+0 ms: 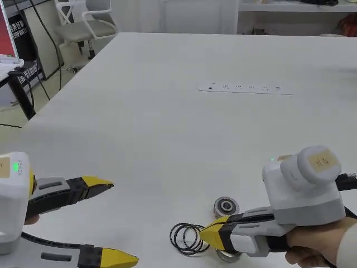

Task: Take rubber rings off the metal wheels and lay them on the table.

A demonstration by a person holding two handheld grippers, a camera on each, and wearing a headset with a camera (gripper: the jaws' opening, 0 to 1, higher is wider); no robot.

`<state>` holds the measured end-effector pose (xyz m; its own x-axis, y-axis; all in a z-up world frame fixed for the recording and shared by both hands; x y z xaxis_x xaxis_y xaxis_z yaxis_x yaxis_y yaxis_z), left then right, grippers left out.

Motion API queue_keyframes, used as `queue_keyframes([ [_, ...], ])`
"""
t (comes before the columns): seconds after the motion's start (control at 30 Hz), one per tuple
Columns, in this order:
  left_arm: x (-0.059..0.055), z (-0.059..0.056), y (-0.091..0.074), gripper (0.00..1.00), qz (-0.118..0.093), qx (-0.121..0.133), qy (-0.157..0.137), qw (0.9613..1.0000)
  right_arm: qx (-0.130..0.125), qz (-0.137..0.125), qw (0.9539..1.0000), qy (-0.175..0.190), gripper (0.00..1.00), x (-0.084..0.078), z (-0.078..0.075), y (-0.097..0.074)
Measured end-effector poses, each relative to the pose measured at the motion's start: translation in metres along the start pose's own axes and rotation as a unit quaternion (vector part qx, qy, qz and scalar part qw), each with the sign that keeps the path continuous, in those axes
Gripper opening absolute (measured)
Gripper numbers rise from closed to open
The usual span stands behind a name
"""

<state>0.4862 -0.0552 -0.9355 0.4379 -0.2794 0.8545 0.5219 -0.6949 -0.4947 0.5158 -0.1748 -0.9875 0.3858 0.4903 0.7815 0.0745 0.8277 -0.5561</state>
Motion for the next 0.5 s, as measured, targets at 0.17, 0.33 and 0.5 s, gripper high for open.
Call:
queue_keyframes([
  [0.17,-0.002,-0.003,0.003,0.74,0.004,-0.007,0.0,1.0,-0.005,-0.003,1.0,0.002,0.0,0.0,-0.004,-0.001],
  [0.33,-0.001,-0.004,0.004,0.73,0.003,-0.008,0.0,1.0,-0.006,-0.006,0.9999,0.007,0.0,0.001,-0.005,-0.002],
  [0.5,-0.001,-0.004,0.003,0.73,0.003,-0.008,0.0,1.0,0.013,-0.026,0.9993,0.025,0.0,0.011,0.002,-0.005],
])
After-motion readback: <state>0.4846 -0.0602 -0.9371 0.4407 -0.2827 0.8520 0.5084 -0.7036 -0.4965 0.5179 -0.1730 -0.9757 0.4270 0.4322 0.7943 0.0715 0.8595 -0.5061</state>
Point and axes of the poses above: the centre of the closed fingertips' face, and the gripper's own axes: y roughly forward along the fingers, z roughly to its left, x roughly out of its top, the point moved 2 cm from there along -y, roughly backward along the fingers, and after that the axes turned 11 degrees about -y, right-handed, at the moved point
